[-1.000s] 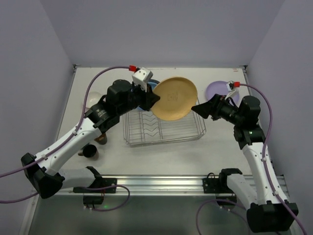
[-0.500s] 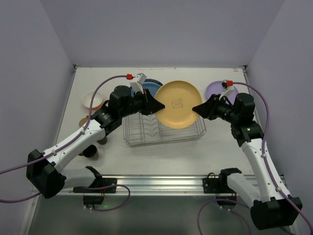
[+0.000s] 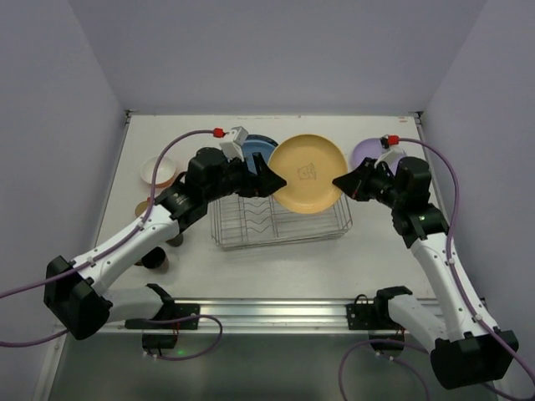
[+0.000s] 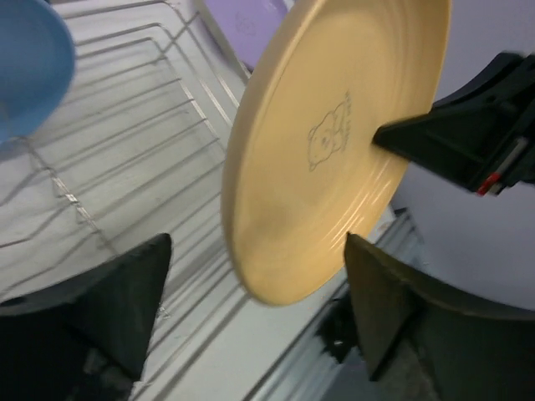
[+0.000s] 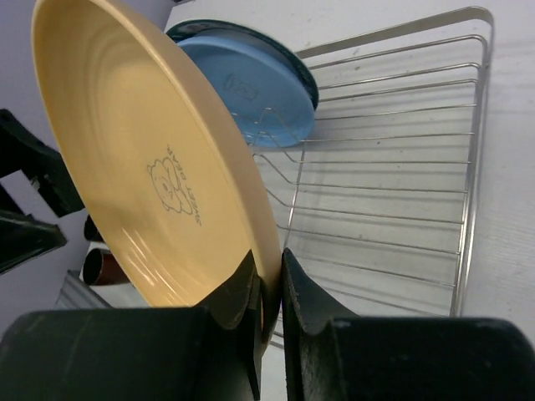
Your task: Unload the mixed dishes from the dish rack
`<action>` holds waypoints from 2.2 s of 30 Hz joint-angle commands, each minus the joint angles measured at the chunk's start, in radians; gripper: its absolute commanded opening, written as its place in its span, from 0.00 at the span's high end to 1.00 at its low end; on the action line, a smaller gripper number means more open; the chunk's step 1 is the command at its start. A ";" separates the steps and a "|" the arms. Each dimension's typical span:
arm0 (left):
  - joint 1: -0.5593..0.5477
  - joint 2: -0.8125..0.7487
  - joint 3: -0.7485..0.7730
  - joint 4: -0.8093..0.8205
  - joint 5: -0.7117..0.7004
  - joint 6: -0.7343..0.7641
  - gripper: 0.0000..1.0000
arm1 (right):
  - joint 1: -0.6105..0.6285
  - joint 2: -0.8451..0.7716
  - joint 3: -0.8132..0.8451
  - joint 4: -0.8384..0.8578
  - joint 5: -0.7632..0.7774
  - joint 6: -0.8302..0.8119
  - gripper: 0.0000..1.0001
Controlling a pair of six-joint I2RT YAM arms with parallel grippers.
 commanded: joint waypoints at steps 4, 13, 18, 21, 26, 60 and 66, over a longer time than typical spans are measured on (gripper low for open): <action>0.056 -0.164 0.080 -0.176 -0.287 0.161 0.00 | -0.122 0.016 -0.034 0.105 0.081 0.151 1.00; 0.065 -0.384 -0.035 -0.319 -0.420 0.430 0.00 | -0.429 0.086 -0.117 0.257 0.449 0.475 1.00; 0.066 -0.541 -0.216 -0.251 -0.537 0.444 0.00 | -0.478 0.420 0.018 0.279 0.472 0.498 1.00; 0.070 -0.650 -0.330 -0.208 -0.581 0.439 0.00 | -0.495 0.532 0.110 0.279 0.472 0.461 1.00; 0.070 -0.738 -0.367 -0.178 -0.625 0.494 0.00 | -0.507 0.747 0.239 0.245 0.370 0.450 0.97; 0.071 -0.666 -0.356 -0.207 -0.542 0.493 0.00 | -0.480 0.860 0.333 0.035 0.485 0.309 0.33; 0.070 -0.640 -0.350 -0.208 -0.535 0.490 0.00 | -0.461 0.910 0.400 -0.026 0.471 0.252 0.30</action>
